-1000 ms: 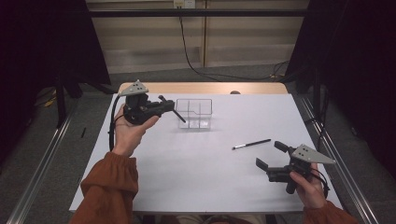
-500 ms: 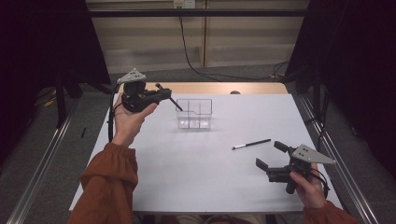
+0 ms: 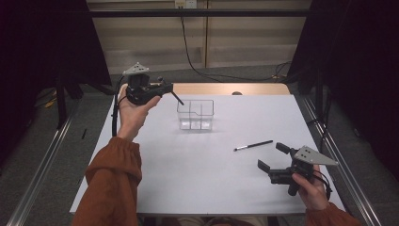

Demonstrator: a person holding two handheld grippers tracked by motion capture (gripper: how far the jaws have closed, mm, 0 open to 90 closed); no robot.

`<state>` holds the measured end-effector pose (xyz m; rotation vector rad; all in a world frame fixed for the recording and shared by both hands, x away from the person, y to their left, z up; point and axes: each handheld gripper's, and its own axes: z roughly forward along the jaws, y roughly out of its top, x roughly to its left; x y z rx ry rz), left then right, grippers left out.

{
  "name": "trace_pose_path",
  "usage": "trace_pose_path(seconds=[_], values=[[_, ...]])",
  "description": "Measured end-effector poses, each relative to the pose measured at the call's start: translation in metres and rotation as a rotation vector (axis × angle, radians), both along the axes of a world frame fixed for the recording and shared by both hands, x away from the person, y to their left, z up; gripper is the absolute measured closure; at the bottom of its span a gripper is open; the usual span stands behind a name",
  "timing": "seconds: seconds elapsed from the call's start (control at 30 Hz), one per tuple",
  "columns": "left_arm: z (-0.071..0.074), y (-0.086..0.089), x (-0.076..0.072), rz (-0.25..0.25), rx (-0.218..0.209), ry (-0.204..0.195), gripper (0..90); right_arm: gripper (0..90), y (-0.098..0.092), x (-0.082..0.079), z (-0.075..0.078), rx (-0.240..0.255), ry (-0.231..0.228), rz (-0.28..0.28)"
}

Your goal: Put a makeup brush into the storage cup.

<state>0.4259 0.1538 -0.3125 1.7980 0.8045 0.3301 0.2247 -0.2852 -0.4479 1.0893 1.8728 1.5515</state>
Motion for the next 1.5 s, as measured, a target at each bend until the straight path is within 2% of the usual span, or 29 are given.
trace_pose_path(seconds=[0.07, 0.17, 0.53, 0.8, 1.5], values=[[-0.001, -0.002, 0.003, 0.002, 0.002, 0.008, 83.9, 0.1, 0.000, 0.000, 0.000, -0.001, -0.002, -0.001], [-0.001, -0.005, 0.007, 0.002, 0.034, 0.014, 83.9, 0.1, 0.000, 0.000, 0.000, -0.003, 0.001, -0.001], [0.004, -0.015, 0.013, -0.018, 0.111, 0.028, 83.9, 0.1, 0.000, 0.000, -0.001, -0.004, 0.003, 0.000], [-0.001, -0.022, 0.019, -0.035, 0.168, 0.057, 83.9, 0.1, 0.000, 0.000, -0.001, -0.005, 0.003, 0.000], [-0.021, -0.036, 0.026, -0.051, 0.209, 0.110, 83.9, 0.1, 0.000, 0.000, -0.001, -0.009, 0.005, 0.004]])
